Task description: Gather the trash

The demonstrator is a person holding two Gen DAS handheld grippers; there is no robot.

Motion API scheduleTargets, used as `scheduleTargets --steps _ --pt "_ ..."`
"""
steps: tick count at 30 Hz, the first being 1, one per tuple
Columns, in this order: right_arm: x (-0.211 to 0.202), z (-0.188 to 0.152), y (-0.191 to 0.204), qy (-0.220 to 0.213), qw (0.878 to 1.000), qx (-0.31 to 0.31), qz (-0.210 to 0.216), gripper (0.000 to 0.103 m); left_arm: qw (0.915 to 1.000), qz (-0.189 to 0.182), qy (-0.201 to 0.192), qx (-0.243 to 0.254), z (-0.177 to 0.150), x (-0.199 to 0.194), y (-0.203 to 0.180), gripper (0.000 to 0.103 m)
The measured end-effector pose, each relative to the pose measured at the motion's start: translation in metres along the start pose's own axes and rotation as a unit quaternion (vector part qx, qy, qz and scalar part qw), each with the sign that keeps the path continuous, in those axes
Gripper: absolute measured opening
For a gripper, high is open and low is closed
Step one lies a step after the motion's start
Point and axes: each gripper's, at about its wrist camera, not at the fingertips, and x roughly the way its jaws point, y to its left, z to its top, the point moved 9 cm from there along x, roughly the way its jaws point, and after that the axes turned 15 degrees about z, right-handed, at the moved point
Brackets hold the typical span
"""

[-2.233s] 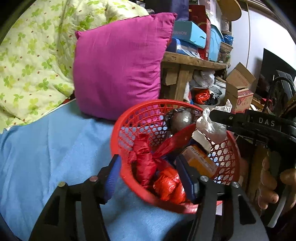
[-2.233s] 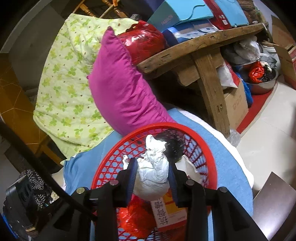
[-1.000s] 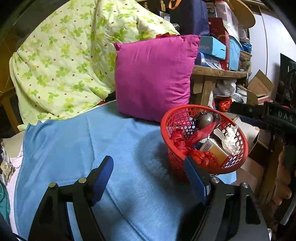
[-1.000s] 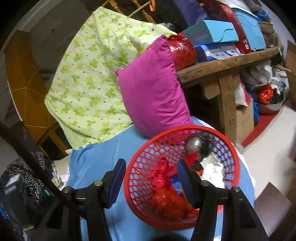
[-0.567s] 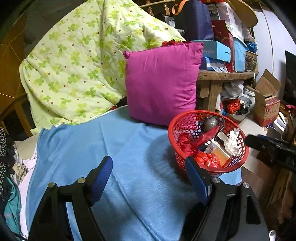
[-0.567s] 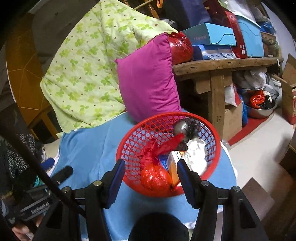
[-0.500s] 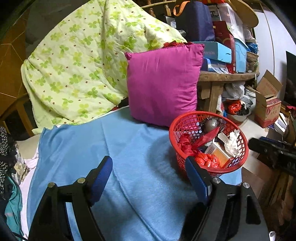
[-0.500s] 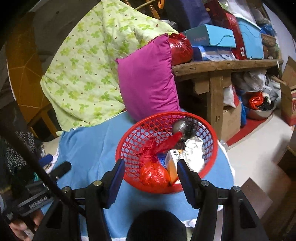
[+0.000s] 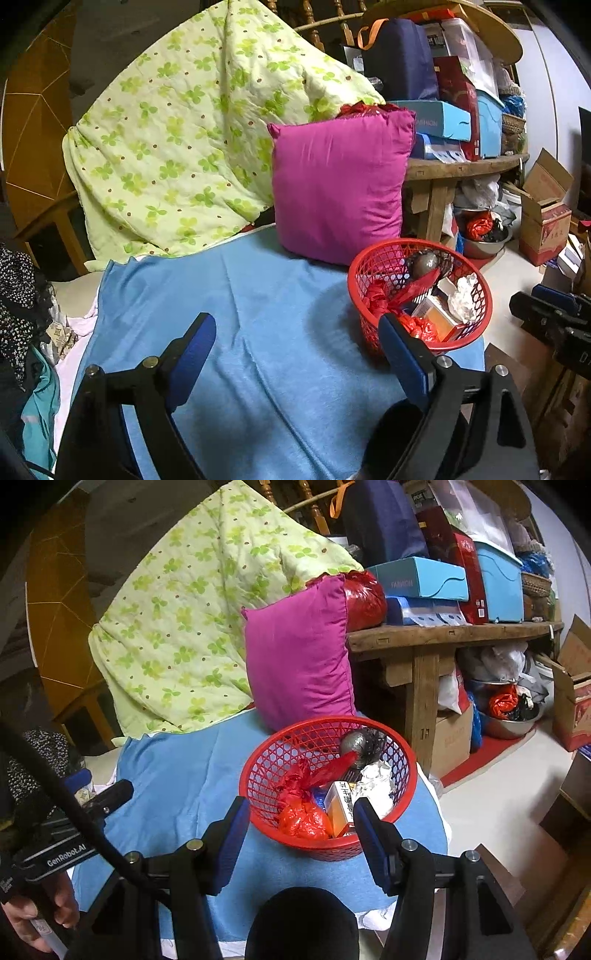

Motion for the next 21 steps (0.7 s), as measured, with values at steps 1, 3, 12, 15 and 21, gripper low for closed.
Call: scheduleTargets --steps 1,3,12,15,21 --pt "-0.002 0.0 0.001 0.0 1.0 -0.002 -0.001 0.062 1.0 0.0 -0.001 -0.001 0.001 -0.002 0.0 0.09" --pt "-0.005 -0.001 0.002 0.0 1.0 -0.005 -0.001 0.062 1.0 0.001 -0.004 -0.001 0.002 -0.008 0.0 0.09" --pt "-0.02 0.001 0.007 -0.01 1.0 -0.014 0.001 0.062 0.9998 0.002 -0.018 0.002 0.006 -0.029 -0.001 0.09" --pt "-0.027 0.004 0.009 -0.016 1.0 -0.019 -0.002 0.062 0.9998 -0.005 -0.02 0.005 0.007 -0.035 -0.003 0.091" --pt "-0.037 0.005 0.013 -0.024 0.999 -0.029 -0.003 0.065 0.9996 -0.004 -0.028 0.006 0.009 -0.045 -0.002 0.091"
